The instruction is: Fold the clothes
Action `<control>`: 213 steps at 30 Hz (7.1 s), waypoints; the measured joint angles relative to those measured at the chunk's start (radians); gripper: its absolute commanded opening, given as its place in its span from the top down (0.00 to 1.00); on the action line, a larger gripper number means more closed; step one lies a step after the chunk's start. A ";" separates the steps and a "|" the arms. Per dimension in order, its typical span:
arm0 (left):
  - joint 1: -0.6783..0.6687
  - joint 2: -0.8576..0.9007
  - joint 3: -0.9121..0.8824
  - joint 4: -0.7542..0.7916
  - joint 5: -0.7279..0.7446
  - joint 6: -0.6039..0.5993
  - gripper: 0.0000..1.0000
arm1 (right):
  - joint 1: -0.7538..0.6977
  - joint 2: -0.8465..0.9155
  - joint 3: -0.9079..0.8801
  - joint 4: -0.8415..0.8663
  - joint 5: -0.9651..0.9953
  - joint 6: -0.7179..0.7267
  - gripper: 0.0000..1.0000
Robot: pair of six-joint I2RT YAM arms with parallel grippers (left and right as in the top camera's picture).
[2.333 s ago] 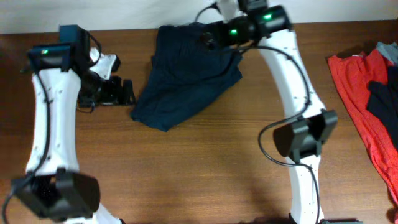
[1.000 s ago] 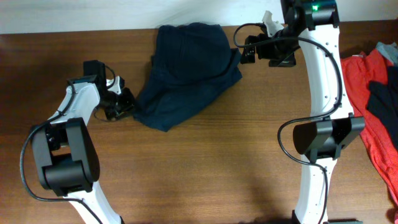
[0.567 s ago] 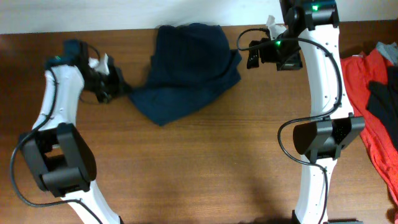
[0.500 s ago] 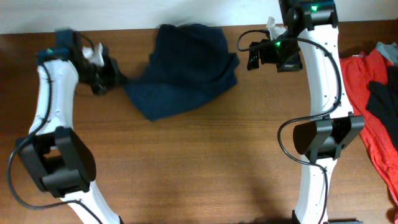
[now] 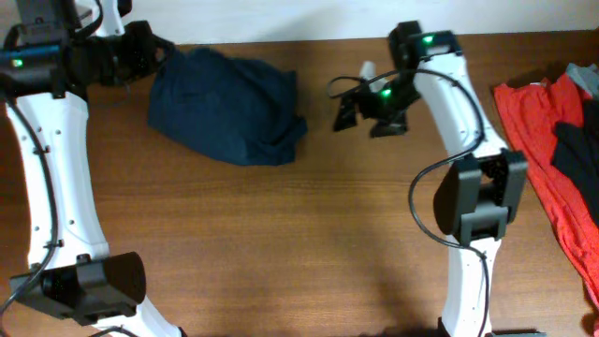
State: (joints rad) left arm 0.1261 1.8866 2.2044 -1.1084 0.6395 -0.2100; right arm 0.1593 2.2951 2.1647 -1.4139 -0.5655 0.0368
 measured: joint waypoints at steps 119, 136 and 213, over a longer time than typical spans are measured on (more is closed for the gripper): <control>-0.375 -0.203 0.145 0.671 -1.385 0.392 1.00 | 0.468 -0.142 -0.016 0.541 0.008 0.638 0.02; -0.375 -0.172 0.152 0.766 -1.881 0.480 1.00 | 0.470 -0.142 -0.016 0.561 -0.179 0.717 0.02; -0.471 -0.093 0.154 1.241 -1.955 0.816 0.99 | 0.605 -0.070 -0.016 0.632 -0.303 -0.191 0.81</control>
State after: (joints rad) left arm -0.3450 1.7935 2.3585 0.1329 -1.3159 0.6060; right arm 0.7639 2.2250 2.1490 -0.7815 -0.8680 -0.1539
